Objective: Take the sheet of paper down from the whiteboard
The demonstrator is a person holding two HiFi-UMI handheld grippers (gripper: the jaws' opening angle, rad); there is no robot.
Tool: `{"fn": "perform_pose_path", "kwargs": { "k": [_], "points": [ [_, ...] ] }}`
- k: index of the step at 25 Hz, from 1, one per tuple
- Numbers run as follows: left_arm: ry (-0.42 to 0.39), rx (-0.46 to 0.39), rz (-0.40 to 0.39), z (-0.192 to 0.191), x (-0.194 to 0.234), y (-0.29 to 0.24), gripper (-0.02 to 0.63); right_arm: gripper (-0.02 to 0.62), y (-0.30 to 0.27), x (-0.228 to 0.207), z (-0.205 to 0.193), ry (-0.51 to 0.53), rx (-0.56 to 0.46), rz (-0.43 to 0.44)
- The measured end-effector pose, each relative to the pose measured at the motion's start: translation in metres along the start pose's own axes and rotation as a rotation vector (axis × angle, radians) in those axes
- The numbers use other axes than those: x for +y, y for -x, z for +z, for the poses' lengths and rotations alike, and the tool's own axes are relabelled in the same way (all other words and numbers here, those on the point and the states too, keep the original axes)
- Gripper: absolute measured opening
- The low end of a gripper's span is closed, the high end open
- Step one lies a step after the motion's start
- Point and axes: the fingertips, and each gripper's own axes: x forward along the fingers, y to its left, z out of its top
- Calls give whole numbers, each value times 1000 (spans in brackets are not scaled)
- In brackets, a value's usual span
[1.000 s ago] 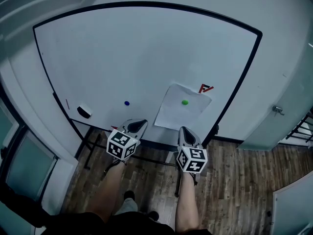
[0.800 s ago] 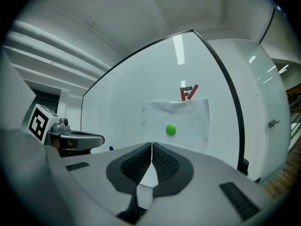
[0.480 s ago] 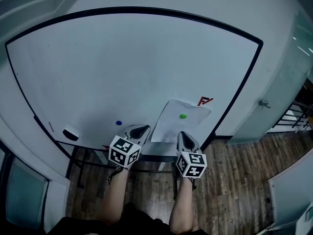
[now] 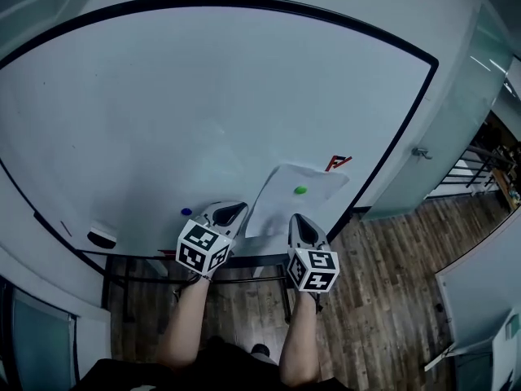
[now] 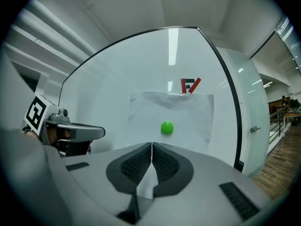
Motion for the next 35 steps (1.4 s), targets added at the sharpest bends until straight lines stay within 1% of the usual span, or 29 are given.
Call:
{"fn": "perform_pose_path", "kwargs": {
  "k": [4,8,14,18,19,20,21,27,29,30,32,35],
  "points": [
    [-37,-18,-15,11,-7,-10,20,25,-7,0,8,8,-3,14],
    [-51,-36,-6,22,-7,-23,20,25,-12,-10,16,24,-14,28],
    [-87,-34,0,30,-11,-38,21,25,-19,-27,19,13,-22,45],
    [-107,-47,7,39,-10,-44,25,25,-25,-33,20,8,-25,57],
    [-112,-46,5,41,-11,-47,50,25,-27,-34,20,8,-24,61],
    [-120,-44,1,43,-12,-49,93,25,-29,-36,20,7,-25,65],
    [-128,-44,-3,45,-14,-52,107,25,-31,-38,21,6,-27,68],
    [-147,-35,-26,44,-27,-69,106,25,-35,-50,21,-13,-33,77],
    [-145,-42,-18,44,-24,-71,103,25,-37,-54,21,-18,-36,76],
    [-148,-48,-13,45,-23,-71,92,25,-38,-55,22,-20,-38,77],
    [-169,-60,1,45,-21,-71,67,25,-39,-55,24,-21,-40,82],
    [-185,-76,25,43,-18,-70,60,25,-43,-53,24,-11,-34,92]
  ]
}}
